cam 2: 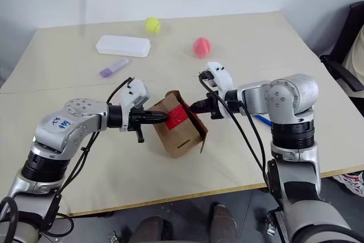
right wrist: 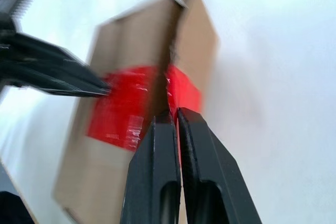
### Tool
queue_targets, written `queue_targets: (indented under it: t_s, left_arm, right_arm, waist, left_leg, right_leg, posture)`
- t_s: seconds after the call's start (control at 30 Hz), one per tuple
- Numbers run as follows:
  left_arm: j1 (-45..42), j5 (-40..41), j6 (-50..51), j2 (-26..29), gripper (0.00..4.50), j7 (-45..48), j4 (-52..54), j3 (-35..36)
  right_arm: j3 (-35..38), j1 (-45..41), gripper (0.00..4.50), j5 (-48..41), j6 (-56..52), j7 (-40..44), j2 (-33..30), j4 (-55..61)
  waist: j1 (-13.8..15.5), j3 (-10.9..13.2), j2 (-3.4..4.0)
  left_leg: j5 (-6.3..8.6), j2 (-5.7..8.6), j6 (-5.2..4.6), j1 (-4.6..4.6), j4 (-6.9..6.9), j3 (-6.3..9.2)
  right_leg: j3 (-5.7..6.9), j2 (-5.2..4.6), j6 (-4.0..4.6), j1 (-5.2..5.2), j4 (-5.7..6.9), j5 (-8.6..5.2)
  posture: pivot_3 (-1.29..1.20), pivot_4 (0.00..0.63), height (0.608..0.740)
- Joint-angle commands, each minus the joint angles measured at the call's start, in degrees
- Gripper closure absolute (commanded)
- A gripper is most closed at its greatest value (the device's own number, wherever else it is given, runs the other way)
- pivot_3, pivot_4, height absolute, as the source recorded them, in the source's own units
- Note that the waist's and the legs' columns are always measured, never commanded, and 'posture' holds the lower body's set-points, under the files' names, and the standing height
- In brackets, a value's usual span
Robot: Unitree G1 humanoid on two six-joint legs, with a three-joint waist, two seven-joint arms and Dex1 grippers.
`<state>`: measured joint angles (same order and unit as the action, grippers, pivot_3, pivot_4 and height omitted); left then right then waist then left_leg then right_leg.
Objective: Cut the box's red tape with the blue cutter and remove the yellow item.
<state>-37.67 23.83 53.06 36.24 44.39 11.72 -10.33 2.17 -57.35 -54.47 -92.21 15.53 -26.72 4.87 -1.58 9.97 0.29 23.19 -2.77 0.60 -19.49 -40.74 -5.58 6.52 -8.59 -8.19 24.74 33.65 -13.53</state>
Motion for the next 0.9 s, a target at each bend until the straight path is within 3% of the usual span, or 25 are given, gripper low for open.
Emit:
queue_targets:
  t_s: [0.03, 0.17, 0.3, 0.4, 0.57, 0.8, 0.83, 0.9]
  left_arm:
    - [0.39, -1.04, 0.43, -0.39, 4.50, -0.72, -0.48, -0.55]
    - [0.87, -1.22, 0.32, -1.02, 4.50, -1.09, -0.39, -0.88]
    - [0.66, -1.30, 0.34, -1.43, 4.50, -1.23, -0.55, -1.04]
    - [0.31, -1.57, -0.13, -1.54, 4.50, -1.11, -1.17, -1.13]
    - [0.67, -1.36, 0.21, -0.81, 4.50, -0.75, -0.39, -1.25]
    - [1.53, -0.63, 1.67, 1.49, 4.50, 0.20, 1.64, -0.68]
    - [1.71, -0.54, 2.10, 1.92, 4.50, 0.23, 2.14, -0.62]
    - [2.30, -0.24, 3.04, 2.94, 4.50, 0.29, 3.40, -0.21]
  right_arm:
    - [0.70, -1.70, 4.39, -10.69, -0.29, -7.88, -1.99, 1.93]
    - [-0.69, -0.45, 4.39, -15.88, -0.29, -13.61, -4.76, 2.33]
    - [-0.60, 2.45, 4.39, -9.60, 3.46, -11.54, -5.32, 6.65]
    - [-4.18, 5.27, 3.86, -2.53, 11.12, -3.47, -9.98, 2.69]
    - [-8.69, 4.98, 2.29, 6.36, 19.66, 10.26, -13.11, -11.18]
    - [-15.36, 0.42, 1.87, 14.92, 26.33, 32.64, -11.05, -31.66]
    - [-16.42, -0.20, 1.49, 16.17, 27.26, 36.14, -10.58, -34.44]
    - [-17.78, -1.29, 1.18, 18.59, 28.90, 40.98, -9.33, -38.97]
  waist:
    - [0.04, 0.00, 0.00]
    - [0.14, 0.00, -0.01]
    - [0.27, -0.01, -0.01]
    - [0.51, 0.00, -0.02]
    - [0.46, 0.00, -0.02]
    - [-0.06, 0.00, -0.02]
    - [-0.16, 0.00, -0.02]
    - [-0.23, 0.00, -0.02]
  left_leg:
    - [0.00, 0.00, 0.00, 0.04, 0.00, 0.01]
    - [0.00, 0.00, 0.00, 0.03, 0.02, 0.00]
    - [0.02, 0.00, -0.04, -0.03, 0.00, 0.00]
    - [0.02, 0.00, -0.04, -0.06, 0.00, 0.02]
    - [0.04, 0.00, -0.08, -0.05, 0.00, -0.04]
    - [0.04, 0.00, -0.08, -0.05, 0.04, -0.06]
    - [0.04, 0.00, -0.07, -0.04, 0.08, -0.05]
    - [0.03, -0.01, -0.07, 0.02, 0.14, -0.06]
  right_leg:
    - [0.01, 0.00, 0.00, -0.03, 0.00, 0.00]
    - [0.01, 0.00, 0.00, -0.03, -0.02, 0.00]
    - [0.00, -0.01, 0.00, -0.04, -0.13, 0.00]
    - [0.00, -0.01, 0.00, -0.02, -0.13, 0.00]
    - [-0.01, 0.00, -0.01, -0.04, -0.22, 0.00]
    - [0.00, 0.00, -0.01, -0.01, -0.21, 0.00]
    - [0.00, 0.00, -0.01, 0.00, -0.20, 0.01]
    - [0.01, 0.01, -0.01, -0.01, -0.20, 0.00]
  posture:
    - [0.00, 0.150, 0.740]
    - [0.00, 0.150, 0.740]
    - [0.00, 0.150, 0.740]
    - [0.00, 0.150, 0.740]
    - [0.00, 0.150, 0.740]
    - [0.00, 0.150, 0.740]
    - [0.00, 0.150, 0.740]
    - [0.00, 0.150, 0.740]
